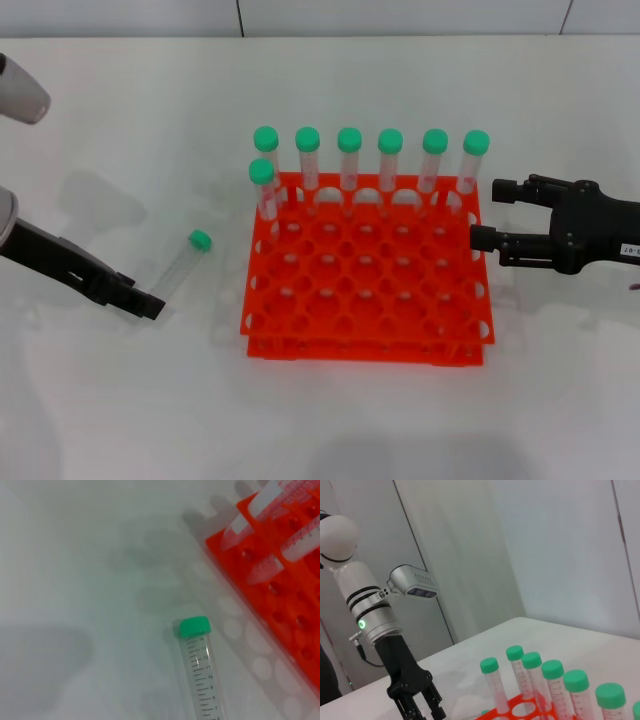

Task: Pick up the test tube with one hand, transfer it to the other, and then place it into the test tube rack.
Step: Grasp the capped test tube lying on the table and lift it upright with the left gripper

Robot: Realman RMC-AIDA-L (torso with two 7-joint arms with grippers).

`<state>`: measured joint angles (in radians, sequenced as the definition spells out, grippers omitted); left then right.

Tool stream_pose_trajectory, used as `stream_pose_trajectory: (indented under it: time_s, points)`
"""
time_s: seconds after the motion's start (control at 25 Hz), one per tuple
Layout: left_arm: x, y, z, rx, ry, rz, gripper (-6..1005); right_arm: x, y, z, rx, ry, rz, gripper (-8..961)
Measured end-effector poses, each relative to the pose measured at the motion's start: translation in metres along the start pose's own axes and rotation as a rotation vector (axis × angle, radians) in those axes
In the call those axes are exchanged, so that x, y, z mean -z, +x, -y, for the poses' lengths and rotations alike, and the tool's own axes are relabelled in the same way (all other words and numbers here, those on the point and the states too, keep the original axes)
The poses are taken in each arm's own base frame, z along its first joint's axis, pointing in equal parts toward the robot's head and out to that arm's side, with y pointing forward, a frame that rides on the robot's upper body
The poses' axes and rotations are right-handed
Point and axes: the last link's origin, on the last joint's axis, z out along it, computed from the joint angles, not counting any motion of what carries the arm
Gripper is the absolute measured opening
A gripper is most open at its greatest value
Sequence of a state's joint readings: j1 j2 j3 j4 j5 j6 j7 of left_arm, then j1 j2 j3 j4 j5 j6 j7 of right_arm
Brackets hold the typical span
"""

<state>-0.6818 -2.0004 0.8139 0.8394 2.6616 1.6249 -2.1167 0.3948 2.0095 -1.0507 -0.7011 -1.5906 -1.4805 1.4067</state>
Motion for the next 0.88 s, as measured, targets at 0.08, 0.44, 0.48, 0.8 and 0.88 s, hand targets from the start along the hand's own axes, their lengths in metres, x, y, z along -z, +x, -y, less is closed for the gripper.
stream_pose_trajectory:
  time_s: [0.08, 0.44, 0.48, 0.8, 0.88]
  points:
    - [-0.0013, -0.0001, -0.0004, -0.001, -0.002, 0.002, 677, -0.0008, -0.0005, 0.0003, 0.000, -0.001, 0.000, 842]
    - [-0.0041, 0.0010, -0.0016, -0.008, 0.000, 0.003, 628, -0.0017, -0.0013, 0.0008, 0.002, -0.001, 0.000, 841]
    - [-0.0043, 0.0010, -0.0019, -0.008, 0.000, 0.004, 623, -0.0017, -0.0013, 0.0008, 0.002, -0.001, 0.000, 841]
    - [-0.0057, 0.0023, -0.0015, -0.011, 0.008, -0.001, 617, -0.0017, -0.0018, 0.0014, 0.004, 0.002, 0.000, 841]
    - [-0.0061, 0.0024, -0.0016, -0.012, 0.008, -0.001, 615, -0.0018, -0.0021, 0.0015, 0.006, 0.002, 0.000, 842]
